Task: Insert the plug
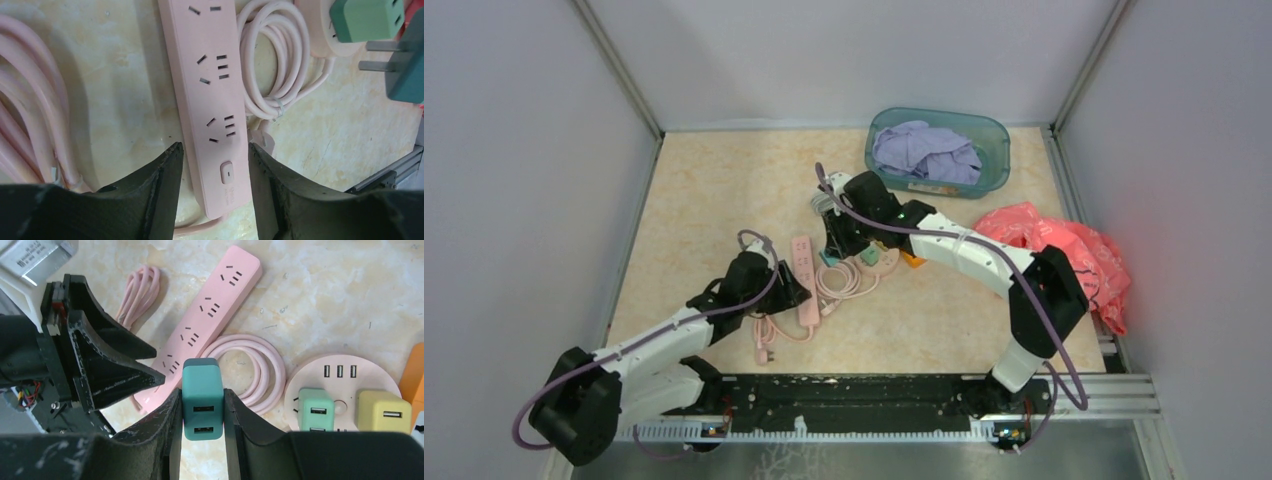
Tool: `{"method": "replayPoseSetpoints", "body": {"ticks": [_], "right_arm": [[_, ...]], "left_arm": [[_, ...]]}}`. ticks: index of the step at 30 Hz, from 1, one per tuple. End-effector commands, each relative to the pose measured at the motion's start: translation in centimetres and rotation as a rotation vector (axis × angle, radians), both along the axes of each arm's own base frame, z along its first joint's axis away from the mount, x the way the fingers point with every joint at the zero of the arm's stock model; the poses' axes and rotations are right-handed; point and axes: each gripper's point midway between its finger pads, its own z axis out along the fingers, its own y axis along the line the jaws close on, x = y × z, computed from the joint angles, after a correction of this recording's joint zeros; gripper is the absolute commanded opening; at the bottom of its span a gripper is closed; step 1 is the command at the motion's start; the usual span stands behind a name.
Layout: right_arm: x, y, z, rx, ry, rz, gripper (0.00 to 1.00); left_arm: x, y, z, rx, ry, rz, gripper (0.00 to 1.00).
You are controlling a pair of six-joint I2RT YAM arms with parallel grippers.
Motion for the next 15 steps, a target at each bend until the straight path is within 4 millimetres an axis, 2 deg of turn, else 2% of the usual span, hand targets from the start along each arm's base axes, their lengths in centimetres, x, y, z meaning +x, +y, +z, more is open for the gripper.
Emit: {"method": "replayPoseSetpoints", "body": {"ticks": [1, 7, 11, 15], "right_arm": [[1.0, 1.5, 1.3, -0.019, -0.03, -0.066, 0.0], [1.5, 1.8, 0.0, -0.096, 0.053, -0.162, 0.0], [1.3, 2.1, -1.2, -0.153, 0.121, -0.191, 0.0], [1.2, 3.2, -1.5, -0.17, 0.132, -0.199, 0.0]], "left_arm": [[-1.2, -0.8, -1.2, -0.041, 0.085, -0.022, 0.54], [-2.2, -1.4, -2.4, -0.118, 0.145, -0.005, 0.38], [-2.4, -2.1, -2.3, -0.169, 0.158, -0.005, 0.36], [-2.9, -2.1, -2.7, -0.192, 0.18, 0.015, 0.33]]}}
